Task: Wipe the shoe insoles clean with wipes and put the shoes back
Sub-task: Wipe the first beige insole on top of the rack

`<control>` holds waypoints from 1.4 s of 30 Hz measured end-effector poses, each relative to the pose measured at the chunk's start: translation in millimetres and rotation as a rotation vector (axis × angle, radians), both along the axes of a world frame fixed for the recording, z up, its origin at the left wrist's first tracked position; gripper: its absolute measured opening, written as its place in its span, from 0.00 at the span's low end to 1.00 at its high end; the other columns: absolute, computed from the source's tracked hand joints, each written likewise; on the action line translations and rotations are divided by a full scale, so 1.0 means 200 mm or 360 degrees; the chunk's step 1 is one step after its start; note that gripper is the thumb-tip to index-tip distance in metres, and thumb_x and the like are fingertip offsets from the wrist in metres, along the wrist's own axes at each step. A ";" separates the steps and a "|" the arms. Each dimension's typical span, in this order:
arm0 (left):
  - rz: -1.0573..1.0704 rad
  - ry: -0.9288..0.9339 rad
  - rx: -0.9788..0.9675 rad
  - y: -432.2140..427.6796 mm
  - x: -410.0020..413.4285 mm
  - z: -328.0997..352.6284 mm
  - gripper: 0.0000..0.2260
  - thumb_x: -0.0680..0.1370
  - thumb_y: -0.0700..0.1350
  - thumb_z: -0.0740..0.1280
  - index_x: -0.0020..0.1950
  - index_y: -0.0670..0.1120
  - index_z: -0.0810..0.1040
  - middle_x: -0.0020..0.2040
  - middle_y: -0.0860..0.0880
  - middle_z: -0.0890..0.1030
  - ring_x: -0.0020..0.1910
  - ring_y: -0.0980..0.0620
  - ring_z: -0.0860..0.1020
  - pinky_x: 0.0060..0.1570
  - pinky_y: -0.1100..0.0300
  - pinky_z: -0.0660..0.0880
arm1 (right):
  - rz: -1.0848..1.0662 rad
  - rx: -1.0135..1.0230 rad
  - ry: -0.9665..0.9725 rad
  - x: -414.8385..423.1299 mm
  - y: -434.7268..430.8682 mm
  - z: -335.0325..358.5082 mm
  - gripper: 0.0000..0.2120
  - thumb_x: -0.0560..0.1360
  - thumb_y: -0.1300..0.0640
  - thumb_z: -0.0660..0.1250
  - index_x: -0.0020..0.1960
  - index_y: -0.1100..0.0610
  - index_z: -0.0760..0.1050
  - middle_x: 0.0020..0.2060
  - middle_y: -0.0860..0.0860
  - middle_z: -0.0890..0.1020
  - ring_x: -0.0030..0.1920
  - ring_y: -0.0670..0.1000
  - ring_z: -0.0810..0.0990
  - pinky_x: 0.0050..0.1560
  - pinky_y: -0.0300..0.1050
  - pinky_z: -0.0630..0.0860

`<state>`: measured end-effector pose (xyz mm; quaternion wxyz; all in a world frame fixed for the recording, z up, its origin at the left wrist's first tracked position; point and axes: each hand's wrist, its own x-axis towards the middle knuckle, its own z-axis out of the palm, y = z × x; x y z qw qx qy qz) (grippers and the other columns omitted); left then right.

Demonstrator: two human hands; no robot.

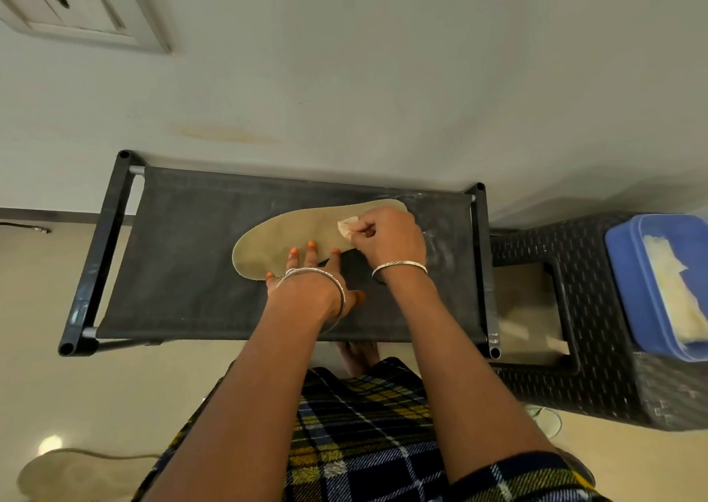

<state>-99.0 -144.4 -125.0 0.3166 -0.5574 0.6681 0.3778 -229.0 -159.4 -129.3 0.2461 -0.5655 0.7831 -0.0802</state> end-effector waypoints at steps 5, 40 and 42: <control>-0.0019 0.0001 0.0025 -0.01 0.00 0.00 0.39 0.78 0.65 0.58 0.78 0.56 0.36 0.78 0.48 0.32 0.77 0.41 0.35 0.74 0.36 0.48 | -0.0378 -0.0181 0.0246 -0.09 0.01 0.00 0.06 0.75 0.55 0.70 0.47 0.55 0.85 0.43 0.54 0.86 0.46 0.56 0.83 0.46 0.51 0.82; -0.0018 0.0002 0.0026 -0.01 0.09 0.04 0.36 0.78 0.66 0.57 0.78 0.61 0.38 0.78 0.50 0.33 0.77 0.41 0.35 0.73 0.35 0.47 | -0.0047 -0.0078 -0.0105 0.08 -0.04 -0.03 0.07 0.73 0.53 0.71 0.49 0.48 0.86 0.44 0.49 0.86 0.45 0.53 0.82 0.46 0.46 0.80; -0.0033 -0.0014 0.0036 -0.01 0.09 0.05 0.36 0.78 0.66 0.56 0.78 0.60 0.39 0.78 0.50 0.33 0.77 0.40 0.35 0.73 0.35 0.47 | -0.0340 -0.0179 0.0014 0.00 -0.04 -0.03 0.08 0.73 0.52 0.70 0.49 0.46 0.86 0.45 0.48 0.86 0.48 0.54 0.83 0.45 0.45 0.80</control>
